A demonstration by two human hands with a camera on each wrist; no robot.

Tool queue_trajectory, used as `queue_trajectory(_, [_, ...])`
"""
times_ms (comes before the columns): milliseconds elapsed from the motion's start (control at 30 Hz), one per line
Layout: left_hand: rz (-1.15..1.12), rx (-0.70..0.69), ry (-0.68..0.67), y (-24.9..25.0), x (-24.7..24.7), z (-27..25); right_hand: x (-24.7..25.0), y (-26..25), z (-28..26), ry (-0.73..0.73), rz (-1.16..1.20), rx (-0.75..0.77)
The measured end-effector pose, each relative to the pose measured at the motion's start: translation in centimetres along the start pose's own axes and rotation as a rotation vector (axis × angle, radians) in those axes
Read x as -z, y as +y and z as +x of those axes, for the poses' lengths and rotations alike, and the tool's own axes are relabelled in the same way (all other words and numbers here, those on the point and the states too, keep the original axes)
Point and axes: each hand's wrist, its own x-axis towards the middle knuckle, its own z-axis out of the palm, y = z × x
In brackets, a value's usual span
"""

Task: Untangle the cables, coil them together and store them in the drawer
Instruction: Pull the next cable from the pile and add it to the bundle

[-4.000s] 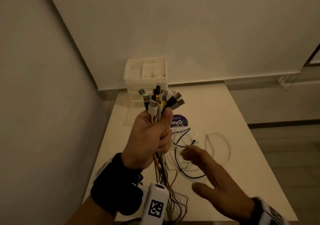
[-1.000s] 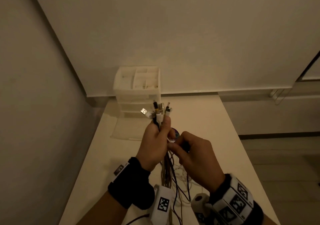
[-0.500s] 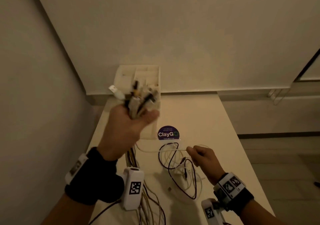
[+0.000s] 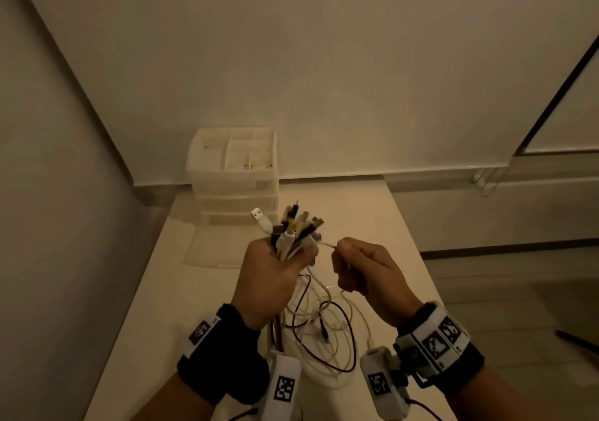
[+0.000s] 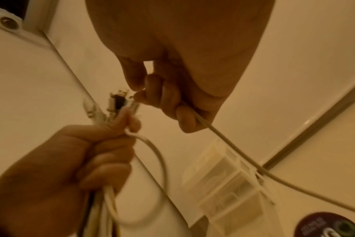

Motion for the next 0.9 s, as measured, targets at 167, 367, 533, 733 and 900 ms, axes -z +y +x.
queue_trajectory(167, [-0.181,-0.104,0.278,2.0,3.9,2.2,1.4,4.5,-1.5,0.034,-0.145,-0.030])
queue_trajectory(367, [-0.073,-0.146,0.446,1.8,7.7,2.3,2.9,6.8,-1.0,0.187,-0.364,-0.078])
queue_trajectory(533, [0.061,-0.204,0.550,2.8,7.0,0.4,3.1,4.6,0.6,0.216,-0.538,-0.078])
queue_trajectory(733, [0.014,-0.168,-0.006,3.5,2.9,-0.8,1.2,-1.5,0.9,0.047,-0.567,0.092])
queue_trajectory(900, [0.095,-0.115,-0.144,2.2,0.1,-1.1,-0.1,-3.9,0.5,-0.033,-0.388,0.220])
